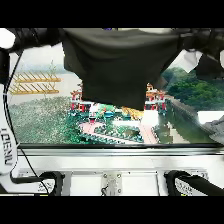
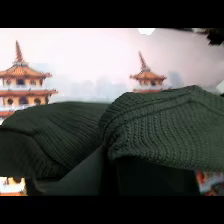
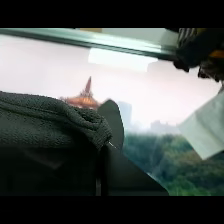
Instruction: Fold the clothes and pants, and hang the long-sleeved shirts on hangers.
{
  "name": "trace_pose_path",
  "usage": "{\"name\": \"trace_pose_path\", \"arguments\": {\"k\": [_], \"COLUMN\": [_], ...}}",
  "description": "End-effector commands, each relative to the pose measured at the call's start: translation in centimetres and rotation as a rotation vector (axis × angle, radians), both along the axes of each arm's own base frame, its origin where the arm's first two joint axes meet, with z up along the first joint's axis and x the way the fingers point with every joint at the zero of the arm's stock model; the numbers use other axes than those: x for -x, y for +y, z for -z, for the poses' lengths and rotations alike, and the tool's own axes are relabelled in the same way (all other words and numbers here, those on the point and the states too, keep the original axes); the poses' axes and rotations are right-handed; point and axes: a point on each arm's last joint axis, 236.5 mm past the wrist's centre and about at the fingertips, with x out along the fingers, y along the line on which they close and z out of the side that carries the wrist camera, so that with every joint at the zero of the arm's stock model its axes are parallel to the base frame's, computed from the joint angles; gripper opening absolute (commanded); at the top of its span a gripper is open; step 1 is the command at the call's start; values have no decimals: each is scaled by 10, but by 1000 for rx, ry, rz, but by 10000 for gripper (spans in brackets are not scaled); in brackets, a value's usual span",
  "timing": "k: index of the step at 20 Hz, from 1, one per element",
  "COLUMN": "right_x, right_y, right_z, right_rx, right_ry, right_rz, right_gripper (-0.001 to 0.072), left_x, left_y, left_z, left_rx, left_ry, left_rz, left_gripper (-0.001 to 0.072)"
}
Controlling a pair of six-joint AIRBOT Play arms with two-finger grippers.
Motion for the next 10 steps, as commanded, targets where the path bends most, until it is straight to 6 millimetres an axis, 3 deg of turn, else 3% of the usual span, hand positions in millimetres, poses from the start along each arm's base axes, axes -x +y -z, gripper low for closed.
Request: {"name": "trace_pose_path", "arguments": {"k": [1,3,5,7,8,9,10], "right_x": [56,110,165,204,214,220,220], "right_y": [-11,-11,-12,-12,-13,-13,-13], "right_z": [96,175,238,272,275,270,259], "right_rx": [66,66,70,69,71,72,70], "right_ry": [254,445,610,711,736,742,726], "right_rz": [-12,-20,-26,-29,-31,-32,-32], "right_gripper": [13,15,16,31,151,476,677], "left_x": [58,116,182,244,267,278,282], "left_y": [9,-4,-15,-22,-24,-26,-27], "left_z": [96,171,239,289,301,303,294], "left_rx": [-208,-251,-287,-327,-349,-354,-348], "left_ry": [176,335,492,616,645,646,629], "left_rz": [38,118,196,273,309,326,331], "left_gripper": [15,15,15,15,99,440,671]}}
